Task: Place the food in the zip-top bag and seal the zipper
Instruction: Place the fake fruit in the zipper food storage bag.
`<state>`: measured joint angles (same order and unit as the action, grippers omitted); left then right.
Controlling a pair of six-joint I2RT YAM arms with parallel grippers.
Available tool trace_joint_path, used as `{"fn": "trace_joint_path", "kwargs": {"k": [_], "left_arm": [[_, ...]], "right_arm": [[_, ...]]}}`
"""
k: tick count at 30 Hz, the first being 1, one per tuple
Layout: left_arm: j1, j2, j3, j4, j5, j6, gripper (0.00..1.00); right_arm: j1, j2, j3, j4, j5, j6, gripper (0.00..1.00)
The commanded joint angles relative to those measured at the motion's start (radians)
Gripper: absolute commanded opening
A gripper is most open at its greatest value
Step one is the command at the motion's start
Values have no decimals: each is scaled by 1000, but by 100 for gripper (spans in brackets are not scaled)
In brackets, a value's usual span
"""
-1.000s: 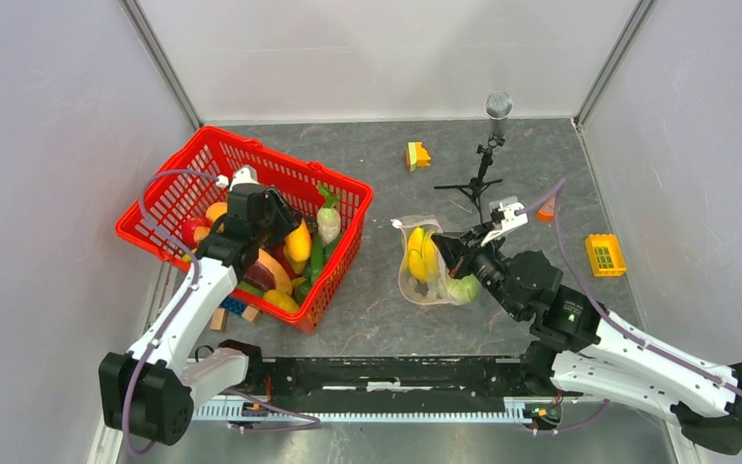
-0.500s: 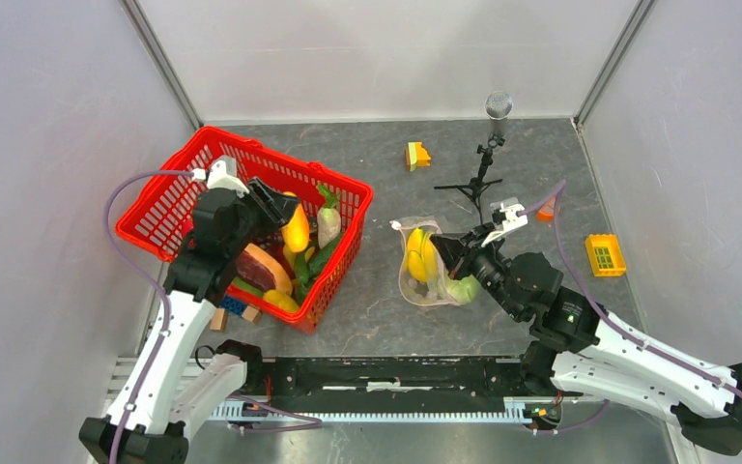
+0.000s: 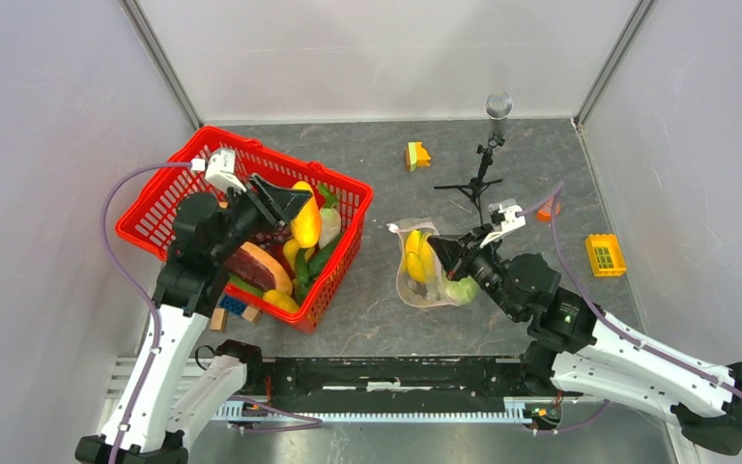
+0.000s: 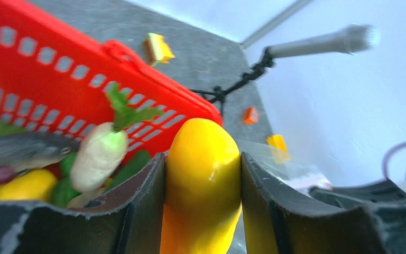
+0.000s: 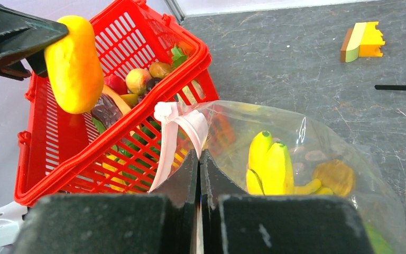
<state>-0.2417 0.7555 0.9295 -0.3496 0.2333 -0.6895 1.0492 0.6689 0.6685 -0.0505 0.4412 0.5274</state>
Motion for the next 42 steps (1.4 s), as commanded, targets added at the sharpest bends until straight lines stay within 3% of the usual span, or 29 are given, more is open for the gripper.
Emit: {"fn": "trace_joint_path", "kwargs": {"k": [1, 7, 10, 15, 24, 29, 36, 42], "left_arm": [[-4, -24, 10, 233, 218, -82, 21], [-107, -57, -52, 461, 170, -193, 23], [-251, -39, -33, 468, 65, -136, 23], [-472, 51, 21, 465, -54, -46, 24], [-713, 188, 13, 599, -310, 46, 24], [-800, 239, -23, 713, -461, 21, 24], [-888, 267, -83, 753, -679, 80, 24], [-901, 300, -132, 792, -735, 81, 26]], "right_arm": [[0, -8, -12, 76, -1, 21, 2], [0, 11, -12, 122, 0, 62, 2], [0, 48, 28, 93, 37, 88, 0], [2, 157, 199, -107, 145, 52, 0], [2, 127, 145, -19, 112, 69, 1], [2, 119, 111, 19, 123, 132, 0], [2, 79, 10, 181, 137, 200, 0], [2, 65, 19, 194, 129, 206, 1]]}}
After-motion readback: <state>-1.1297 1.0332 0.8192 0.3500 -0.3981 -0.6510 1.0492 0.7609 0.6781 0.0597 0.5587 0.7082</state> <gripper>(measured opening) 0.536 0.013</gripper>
